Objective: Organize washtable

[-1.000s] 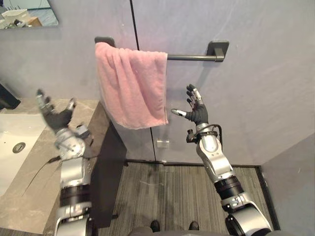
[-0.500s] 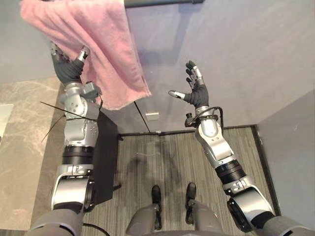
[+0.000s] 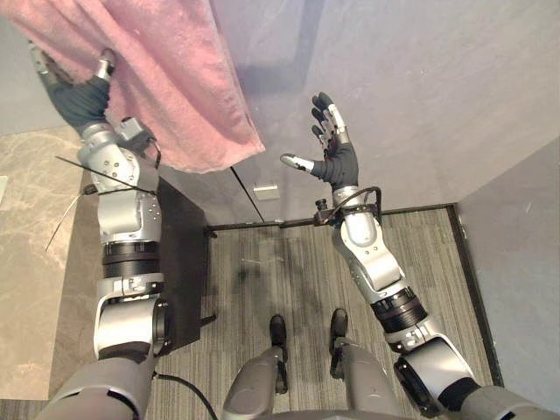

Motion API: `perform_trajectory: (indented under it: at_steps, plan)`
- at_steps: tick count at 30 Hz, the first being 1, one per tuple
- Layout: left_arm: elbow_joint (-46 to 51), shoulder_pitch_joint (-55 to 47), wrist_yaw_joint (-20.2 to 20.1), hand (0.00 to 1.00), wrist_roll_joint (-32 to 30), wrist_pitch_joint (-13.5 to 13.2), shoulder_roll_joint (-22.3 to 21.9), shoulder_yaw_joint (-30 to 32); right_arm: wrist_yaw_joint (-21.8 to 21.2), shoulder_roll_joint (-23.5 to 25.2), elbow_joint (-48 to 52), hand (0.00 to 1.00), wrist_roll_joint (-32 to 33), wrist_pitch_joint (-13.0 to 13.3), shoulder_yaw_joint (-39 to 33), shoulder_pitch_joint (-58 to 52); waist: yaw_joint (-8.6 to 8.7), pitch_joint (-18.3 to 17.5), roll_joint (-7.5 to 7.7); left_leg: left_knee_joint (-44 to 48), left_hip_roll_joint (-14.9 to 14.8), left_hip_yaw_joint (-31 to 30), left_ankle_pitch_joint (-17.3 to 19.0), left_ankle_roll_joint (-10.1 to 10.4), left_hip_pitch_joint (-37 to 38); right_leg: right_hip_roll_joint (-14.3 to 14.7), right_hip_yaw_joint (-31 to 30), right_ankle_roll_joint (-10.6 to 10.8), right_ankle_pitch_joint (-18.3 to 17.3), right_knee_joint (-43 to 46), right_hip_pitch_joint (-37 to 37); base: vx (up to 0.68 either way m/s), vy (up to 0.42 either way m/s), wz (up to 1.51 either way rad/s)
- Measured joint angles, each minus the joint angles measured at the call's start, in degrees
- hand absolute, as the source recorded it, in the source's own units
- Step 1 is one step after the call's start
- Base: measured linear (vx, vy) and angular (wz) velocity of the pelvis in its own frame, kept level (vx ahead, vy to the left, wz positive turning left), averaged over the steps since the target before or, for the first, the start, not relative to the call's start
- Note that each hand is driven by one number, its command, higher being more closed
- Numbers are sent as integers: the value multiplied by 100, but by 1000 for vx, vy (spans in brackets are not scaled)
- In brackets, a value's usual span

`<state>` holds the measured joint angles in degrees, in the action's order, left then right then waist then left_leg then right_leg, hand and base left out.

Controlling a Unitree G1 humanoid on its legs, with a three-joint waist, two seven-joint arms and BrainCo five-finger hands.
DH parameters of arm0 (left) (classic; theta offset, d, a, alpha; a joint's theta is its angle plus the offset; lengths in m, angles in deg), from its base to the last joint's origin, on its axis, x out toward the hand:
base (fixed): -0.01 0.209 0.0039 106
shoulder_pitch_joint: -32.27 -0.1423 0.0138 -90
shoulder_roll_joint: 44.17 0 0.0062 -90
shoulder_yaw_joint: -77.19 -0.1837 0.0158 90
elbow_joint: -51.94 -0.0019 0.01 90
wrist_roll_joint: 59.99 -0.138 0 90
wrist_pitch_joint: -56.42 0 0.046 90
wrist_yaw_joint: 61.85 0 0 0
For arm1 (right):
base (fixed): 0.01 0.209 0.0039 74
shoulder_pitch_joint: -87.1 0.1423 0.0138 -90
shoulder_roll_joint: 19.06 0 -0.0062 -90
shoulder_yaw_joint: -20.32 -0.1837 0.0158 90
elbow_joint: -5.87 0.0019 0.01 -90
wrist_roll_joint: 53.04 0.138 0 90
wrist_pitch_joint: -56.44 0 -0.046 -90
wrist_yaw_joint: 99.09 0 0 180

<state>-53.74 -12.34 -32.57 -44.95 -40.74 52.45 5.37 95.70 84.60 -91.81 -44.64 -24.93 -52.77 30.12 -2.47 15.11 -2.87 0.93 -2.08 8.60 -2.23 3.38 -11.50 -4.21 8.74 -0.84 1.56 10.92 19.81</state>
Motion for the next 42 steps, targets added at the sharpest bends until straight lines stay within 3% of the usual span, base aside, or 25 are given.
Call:
perform_trajectory:
  at_steps: [8,15,23,32,33,42]
  plan:
    - [61,-126,81,0,0,-2,0,264,-22,9,-36,0,0,2,-8,-220,-13,14,-26,-29,13,-69,-30,-43,56,-21,80,4,-20,0,-68,12,2,3]
    - [62,-616,-312,0,291,-34,41,199,-118,-91,-81,0,2,-2,-11,-226,-55,30,-50,-46,6,-81,-37,-48,135,-24,89,7,-29,-3,-158,-4,1,1]
    - [-432,-468,-785,0,710,-52,737,-423,-153,-201,-231,0,128,-21,-3,-226,-138,33,-45,5,1,-163,-37,-48,22,-33,185,7,-28,-22,-128,10,0,6]
    - [-1109,514,-803,0,729,26,966,-879,-240,-245,142,0,299,-10,109,-198,-143,238,154,123,3,-209,-39,-47,-210,-47,229,3,-21,-11,24,4,-1,2]
    - [-1131,522,-779,100,702,26,964,-880,-235,-244,215,0,300,-7,125,-199,-148,241,155,123,3,-208,-39,-47,-221,-47,229,3,-21,-11,37,0,0,0]
    - [-1200,865,-930,100,711,28,1094,-1019,-128,-113,280,0,445,46,168,-81,-162,465,256,148,-11,-171,-38,-47,-252,-42,210,-9,-2,4,76,0,0,0]
